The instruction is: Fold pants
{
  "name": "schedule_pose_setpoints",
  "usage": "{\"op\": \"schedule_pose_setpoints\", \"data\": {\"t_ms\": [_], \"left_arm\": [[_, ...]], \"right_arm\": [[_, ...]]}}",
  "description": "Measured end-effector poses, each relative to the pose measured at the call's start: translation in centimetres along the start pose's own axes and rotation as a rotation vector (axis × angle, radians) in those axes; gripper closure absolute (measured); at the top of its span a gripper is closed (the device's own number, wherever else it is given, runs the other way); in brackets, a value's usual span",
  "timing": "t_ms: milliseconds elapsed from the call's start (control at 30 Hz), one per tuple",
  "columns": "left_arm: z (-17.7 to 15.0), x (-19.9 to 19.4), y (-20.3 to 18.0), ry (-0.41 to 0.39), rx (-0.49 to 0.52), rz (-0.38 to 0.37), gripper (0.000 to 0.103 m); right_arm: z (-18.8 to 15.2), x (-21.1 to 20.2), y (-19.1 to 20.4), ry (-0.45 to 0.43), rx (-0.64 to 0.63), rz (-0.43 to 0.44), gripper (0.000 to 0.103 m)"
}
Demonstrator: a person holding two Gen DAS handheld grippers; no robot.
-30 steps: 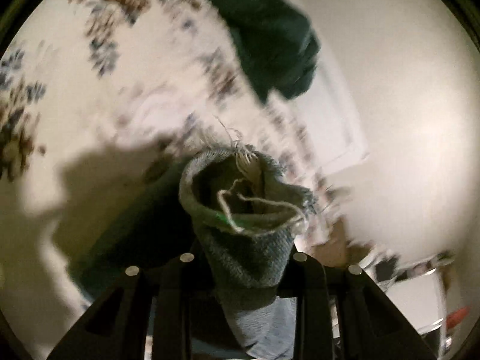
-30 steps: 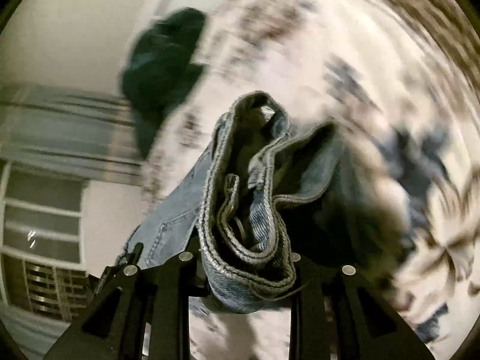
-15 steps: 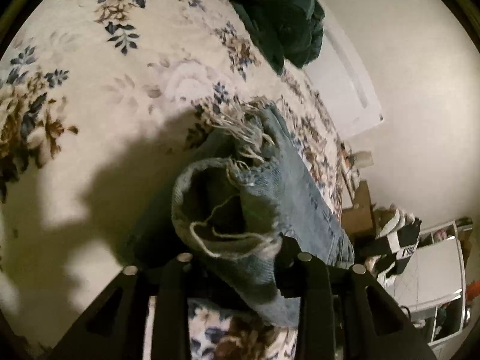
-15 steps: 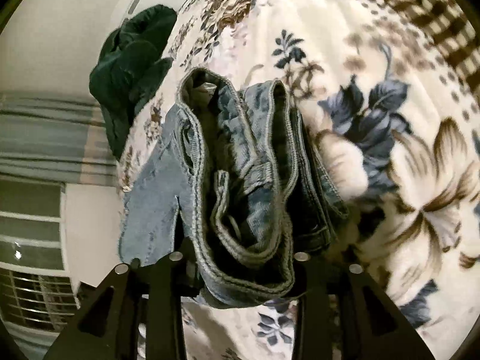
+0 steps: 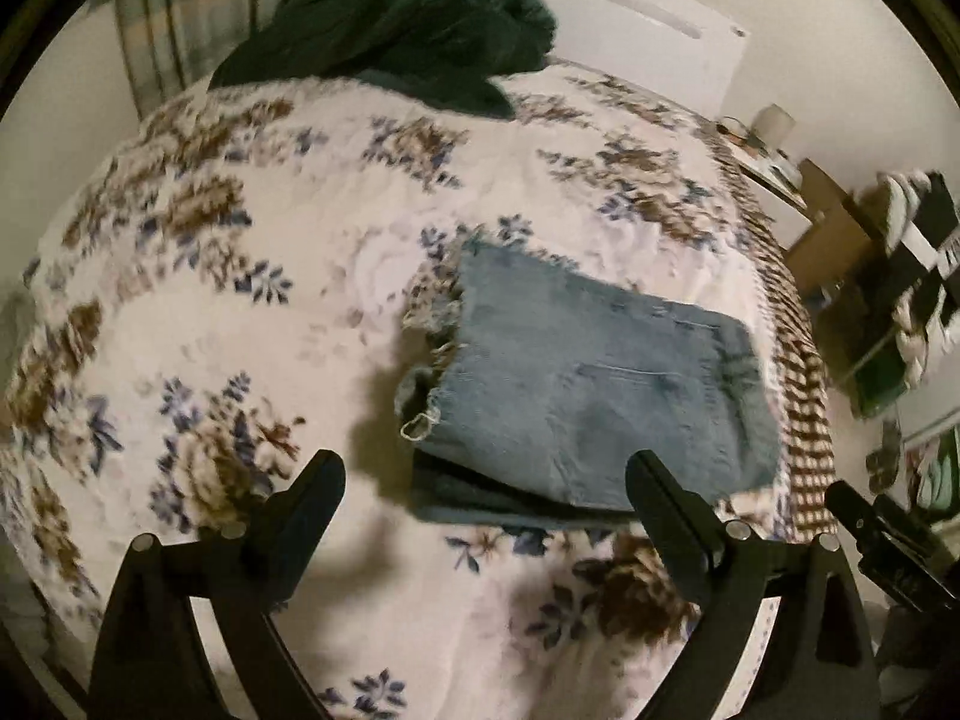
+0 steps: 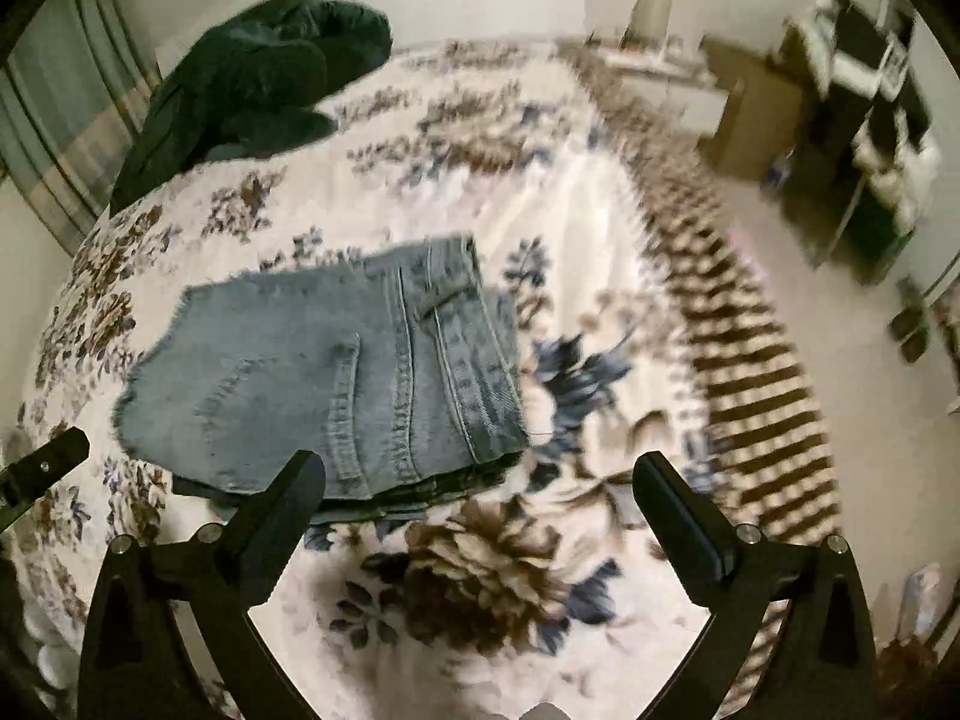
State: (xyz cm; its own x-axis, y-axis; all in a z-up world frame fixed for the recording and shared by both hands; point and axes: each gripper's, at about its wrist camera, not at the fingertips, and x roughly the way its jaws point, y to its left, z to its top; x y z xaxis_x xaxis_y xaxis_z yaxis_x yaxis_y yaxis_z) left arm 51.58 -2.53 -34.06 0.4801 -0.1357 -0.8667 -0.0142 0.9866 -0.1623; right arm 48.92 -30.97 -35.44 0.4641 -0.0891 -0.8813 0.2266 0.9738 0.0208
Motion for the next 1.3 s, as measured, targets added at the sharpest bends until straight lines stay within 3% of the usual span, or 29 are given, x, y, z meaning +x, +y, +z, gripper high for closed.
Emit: {"op": "schedule_pose_setpoints", "data": {"t_ms": [100, 500, 833, 1200, 1300], "left_arm": [[0.1, -4.0, -1.4, -0.033, 0.064, 0.015, 0.007], [-2.6, -20.4, -5.0, -0.186, 0.16, 0.02, 0.007], [-8.9, -33.4, -7.0, -0.291, 0.174, 0.019, 0.007], [-13.3, -40.7, -6.9, -0.365, 0.154, 0.028, 0.007], [-13.7, -41.5, -6.4, -0.377, 0.147, 0.024, 0.001]], "right_arm": [[-0.2, -5.6, 0.5, -0.058, 0.012, -0.016, 0.0], [-3.4, -26.9, 0.6, -0.22, 0.003, 0.011, 0.0], [-9.9, -43.7, -0.9, -0.341, -0.033, 0.039, 0.0], [-16.5, -56.9, -2.5, -0.426, -0.051, 0.044, 0.0], [-17.2, -58.7, -2.0, -0.437, -0.065, 0.039, 0.0]]}}
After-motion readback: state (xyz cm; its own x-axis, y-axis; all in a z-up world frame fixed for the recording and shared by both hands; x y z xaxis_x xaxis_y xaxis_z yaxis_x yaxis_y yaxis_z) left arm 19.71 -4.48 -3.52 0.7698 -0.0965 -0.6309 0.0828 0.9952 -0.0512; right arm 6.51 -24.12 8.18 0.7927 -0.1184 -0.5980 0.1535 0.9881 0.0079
